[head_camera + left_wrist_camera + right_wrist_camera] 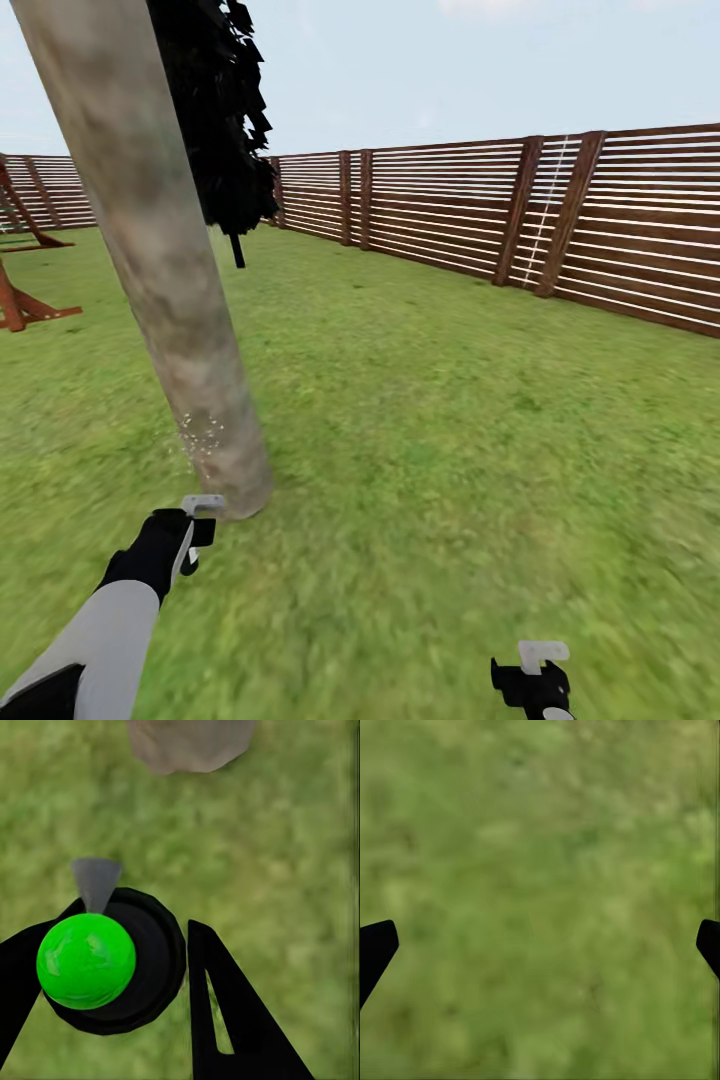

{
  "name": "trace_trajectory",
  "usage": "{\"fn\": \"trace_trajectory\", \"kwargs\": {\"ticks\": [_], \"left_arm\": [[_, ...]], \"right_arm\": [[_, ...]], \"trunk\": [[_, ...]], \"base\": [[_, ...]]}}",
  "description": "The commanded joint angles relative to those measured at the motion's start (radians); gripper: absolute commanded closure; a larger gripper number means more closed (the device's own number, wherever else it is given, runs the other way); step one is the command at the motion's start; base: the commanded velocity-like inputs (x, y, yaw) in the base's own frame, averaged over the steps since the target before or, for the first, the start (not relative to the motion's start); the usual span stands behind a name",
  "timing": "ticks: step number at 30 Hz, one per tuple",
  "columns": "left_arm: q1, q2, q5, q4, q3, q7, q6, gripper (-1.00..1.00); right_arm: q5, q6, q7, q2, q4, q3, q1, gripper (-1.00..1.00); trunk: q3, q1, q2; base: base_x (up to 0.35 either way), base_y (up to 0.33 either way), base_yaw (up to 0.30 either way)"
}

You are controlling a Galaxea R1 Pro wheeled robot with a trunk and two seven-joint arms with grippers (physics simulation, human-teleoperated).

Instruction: In the garden, pick up the pesticide atomizer on the floor and spray pesticide onto both trees until each tree trunk is fully covered.

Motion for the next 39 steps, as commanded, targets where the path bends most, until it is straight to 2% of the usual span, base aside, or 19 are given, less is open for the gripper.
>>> {"fn": "trace_trajectory", "kwargs": {"ticks": [1, 8, 27, 39], "left_arm": [[-0.001, -0.001, -0.007, -0.002, 0.004, -0.005, 0.004, 1.00], [-0.001, 0.001, -0.007, -0.002, 0.005, -0.005, 0.005, 1.00], [-0.001, -0.001, -0.007, -0.002, 0.006, -0.005, 0.005, 1.00], [-0.001, 0.000, -0.007, -0.002, 0.007, -0.005, 0.005, 1.00]], "right_arm": [[-0.003, -0.002, -0.004, 0.000, 0.001, 0.008, -0.001, -1.00], [-0.003, -0.002, -0.004, 0.000, 0.001, 0.008, -0.001, -1.00], [-0.002, -0.002, -0.004, 0.001, 0.001, 0.008, -0.001, -1.00], [-0.001, -0.003, -0.004, -0.004, 0.002, 0.008, -0.001, -1.00]], "trunk": [[-0.001, 0.000, 0.000], [-0.001, 0.000, 0.000], [-0.001, 0.000, 0.000], [-0.001, 0.000, 0.000]], "base": [[0.204, -0.219, 0.005], [0.100, -0.252, 0.025], [0.007, -0.277, 0.265], [0.120, -0.272, 0.017]]}}
